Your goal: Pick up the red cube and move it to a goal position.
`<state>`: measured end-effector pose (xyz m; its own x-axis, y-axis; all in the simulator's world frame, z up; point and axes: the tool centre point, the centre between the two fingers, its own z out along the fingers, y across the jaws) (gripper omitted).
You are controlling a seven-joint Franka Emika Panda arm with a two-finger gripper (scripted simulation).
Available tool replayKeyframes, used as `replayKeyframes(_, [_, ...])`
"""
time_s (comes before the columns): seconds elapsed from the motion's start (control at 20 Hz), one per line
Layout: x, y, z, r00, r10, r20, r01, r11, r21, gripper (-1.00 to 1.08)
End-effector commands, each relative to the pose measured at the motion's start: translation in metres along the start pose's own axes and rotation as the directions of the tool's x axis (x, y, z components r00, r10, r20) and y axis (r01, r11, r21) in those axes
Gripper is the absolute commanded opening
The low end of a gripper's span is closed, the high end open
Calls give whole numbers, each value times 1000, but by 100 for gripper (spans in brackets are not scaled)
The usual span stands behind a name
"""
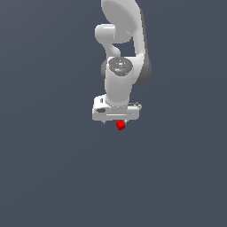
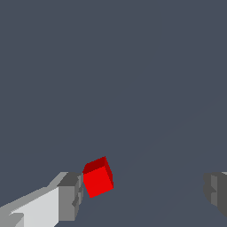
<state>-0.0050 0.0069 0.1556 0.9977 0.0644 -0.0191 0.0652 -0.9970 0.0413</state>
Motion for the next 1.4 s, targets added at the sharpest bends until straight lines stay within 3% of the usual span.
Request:
replayKeyframes(0.0, [0,0,0,1000,0,0,0,1000,0,100])
replayKeyframes(0.7, [-21,-19,45,992,-127,-10,127,992,13,100])
replayKeyframes(1.35, [-59,-45,123,942,-335,-31,336,941,31,100])
